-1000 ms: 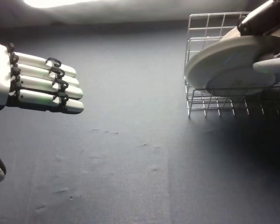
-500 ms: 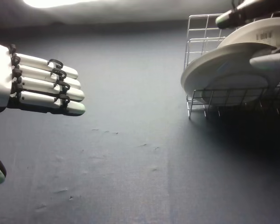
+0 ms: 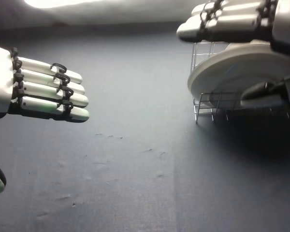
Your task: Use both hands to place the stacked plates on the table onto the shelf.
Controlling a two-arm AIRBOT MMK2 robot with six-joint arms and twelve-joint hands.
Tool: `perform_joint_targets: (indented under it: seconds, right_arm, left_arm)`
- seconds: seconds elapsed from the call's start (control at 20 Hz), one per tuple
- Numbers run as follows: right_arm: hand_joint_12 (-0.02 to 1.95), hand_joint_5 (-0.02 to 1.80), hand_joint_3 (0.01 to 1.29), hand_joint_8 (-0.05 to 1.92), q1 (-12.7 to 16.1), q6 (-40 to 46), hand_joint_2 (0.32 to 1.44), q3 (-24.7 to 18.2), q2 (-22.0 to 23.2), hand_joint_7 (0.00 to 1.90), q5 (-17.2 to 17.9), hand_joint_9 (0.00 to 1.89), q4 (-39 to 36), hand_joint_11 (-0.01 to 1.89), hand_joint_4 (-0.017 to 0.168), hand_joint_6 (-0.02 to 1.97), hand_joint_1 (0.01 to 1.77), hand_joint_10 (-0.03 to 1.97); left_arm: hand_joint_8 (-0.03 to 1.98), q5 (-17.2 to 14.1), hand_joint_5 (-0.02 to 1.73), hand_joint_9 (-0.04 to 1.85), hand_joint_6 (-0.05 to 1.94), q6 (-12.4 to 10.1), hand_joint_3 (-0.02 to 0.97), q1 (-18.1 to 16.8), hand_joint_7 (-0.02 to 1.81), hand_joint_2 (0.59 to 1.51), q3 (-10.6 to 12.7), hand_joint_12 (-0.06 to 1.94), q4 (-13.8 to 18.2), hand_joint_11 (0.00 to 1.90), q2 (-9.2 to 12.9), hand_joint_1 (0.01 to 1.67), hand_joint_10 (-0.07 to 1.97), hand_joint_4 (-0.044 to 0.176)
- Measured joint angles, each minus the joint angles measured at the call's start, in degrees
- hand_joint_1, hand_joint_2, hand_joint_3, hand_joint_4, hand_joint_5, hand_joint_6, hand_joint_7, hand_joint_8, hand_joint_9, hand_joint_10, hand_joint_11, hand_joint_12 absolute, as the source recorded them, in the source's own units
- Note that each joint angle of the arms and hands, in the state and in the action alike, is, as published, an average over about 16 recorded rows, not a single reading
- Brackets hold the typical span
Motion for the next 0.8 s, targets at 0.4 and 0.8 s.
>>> perform_joint_targets:
  seconds: [0.4, 0.8]
  right_arm:
    - [0.26, 0.06, 0.01, 0.01, 0.1, -3.4, 0.97, -0.2, -0.3, 0.08, 8.7, 0.09, -13.0, 0.01, 0.002, 0.03, 0.73, 0.01]
    - [0.02, 0.02, 0.02, 0.01, 0.2, -5.5, 0.90, -0.1, -0.4, 0.01, 12.9, 0.02, -17.3, 0.01, 0.002, 0.03, 0.56, 0.01]
  left_arm:
    - [-0.01, -0.9, 0.02, 0.02, 0.01, 0.0, 0.011, 0.0, 0.02, 0.957, -0.9, 0.01, 1.6, 0.02, 0.0, 0.02, 0.01, 0.001]
    - [-0.01, -1.5, 0.02, 0.02, 0.01, 0.0, 0.011, 0.0, 0.02, 0.955, -1.6, 0.01, 2.6, 0.02, 0.0, 0.02, 0.01, 0.000]
